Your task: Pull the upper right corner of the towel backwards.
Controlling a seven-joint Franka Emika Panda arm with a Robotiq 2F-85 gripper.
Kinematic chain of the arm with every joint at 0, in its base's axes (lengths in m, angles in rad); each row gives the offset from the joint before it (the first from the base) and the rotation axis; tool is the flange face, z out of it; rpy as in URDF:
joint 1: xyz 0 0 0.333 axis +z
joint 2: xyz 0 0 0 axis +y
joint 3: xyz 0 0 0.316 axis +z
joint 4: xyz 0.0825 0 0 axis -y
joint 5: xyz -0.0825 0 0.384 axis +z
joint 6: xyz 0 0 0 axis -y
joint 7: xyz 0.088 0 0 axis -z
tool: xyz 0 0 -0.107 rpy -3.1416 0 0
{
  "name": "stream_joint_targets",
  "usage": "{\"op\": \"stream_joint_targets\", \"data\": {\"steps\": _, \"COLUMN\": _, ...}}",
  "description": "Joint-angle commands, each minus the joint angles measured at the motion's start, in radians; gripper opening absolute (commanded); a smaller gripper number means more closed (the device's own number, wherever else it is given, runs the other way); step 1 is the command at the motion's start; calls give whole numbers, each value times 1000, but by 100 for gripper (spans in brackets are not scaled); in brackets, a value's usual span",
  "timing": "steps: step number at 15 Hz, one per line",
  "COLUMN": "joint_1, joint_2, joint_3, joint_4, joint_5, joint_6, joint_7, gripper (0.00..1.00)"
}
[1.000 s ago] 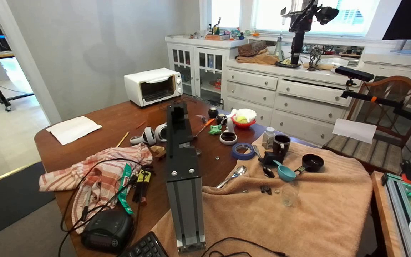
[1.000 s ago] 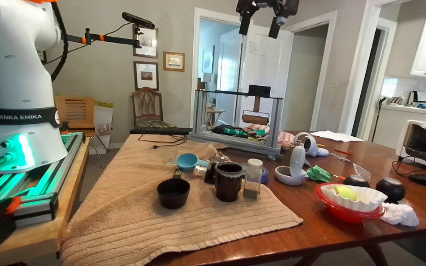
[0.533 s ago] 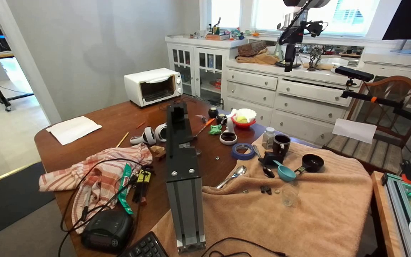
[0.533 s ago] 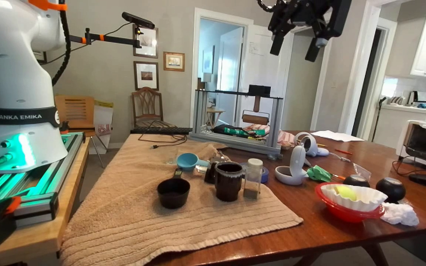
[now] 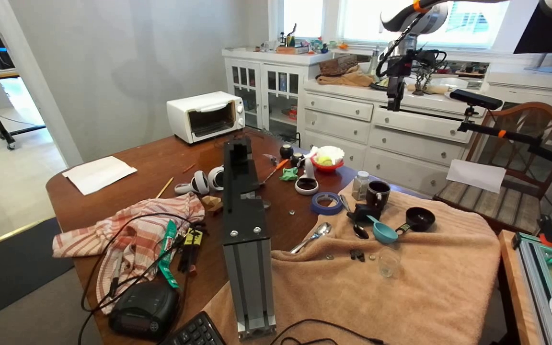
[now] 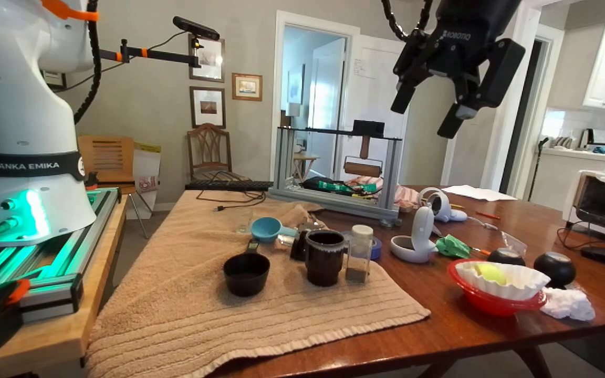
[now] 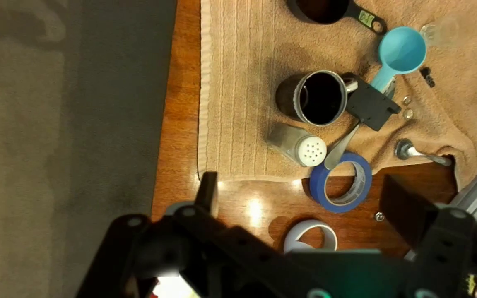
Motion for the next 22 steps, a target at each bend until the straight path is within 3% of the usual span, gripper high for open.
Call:
{"op": "stream_joint_targets", "data": {"steps": 1, "joint_1": -22, "joint_2": 6, "joint_3": 25, "joint_4": 14, "joint_5": -11, "joint_6": -5, "joint_7": 10, "gripper": 100}}
{"op": "stream_joint_targets", "data": {"steps": 6, "joint_1": -17, "joint_2": 71, "joint_3": 16, "joint_4": 64, "joint_5": -91, "joint_6": -21, "joint_7": 4, "gripper": 100}}
{"op": "stream_joint_targets", "data": {"steps": 10, "joint_1": -60, "joint_2": 185, "joint_3": 37, "joint_4": 117, "joint_5": -176, "joint_6": -89, "joint_7": -132, "gripper": 100}}
{"op": "stream_joint_targets", "data": {"steps": 16, "joint_1": -123, "joint_2": 267, "joint_3": 79, "joint_4": 105, "joint_5": -138, "joint_6": -137, "joint_7": -153, "gripper": 100}}
{"op": "stream_joint_targets", "data": {"steps": 21, "joint_1": -143, "joint_2": 249, "joint_3": 95, "joint_4": 34, "joint_5": -84, "joint_6": -166, "joint_7": -73, "gripper": 100}}
{"op": "stream_joint_targets", "data": {"steps": 22, "joint_1": -144, "joint_2": 259, "joint_3": 100, "joint_4": 62, "joint_5": -111, "joint_6": -154, "joint_7": -116, "gripper": 100}}
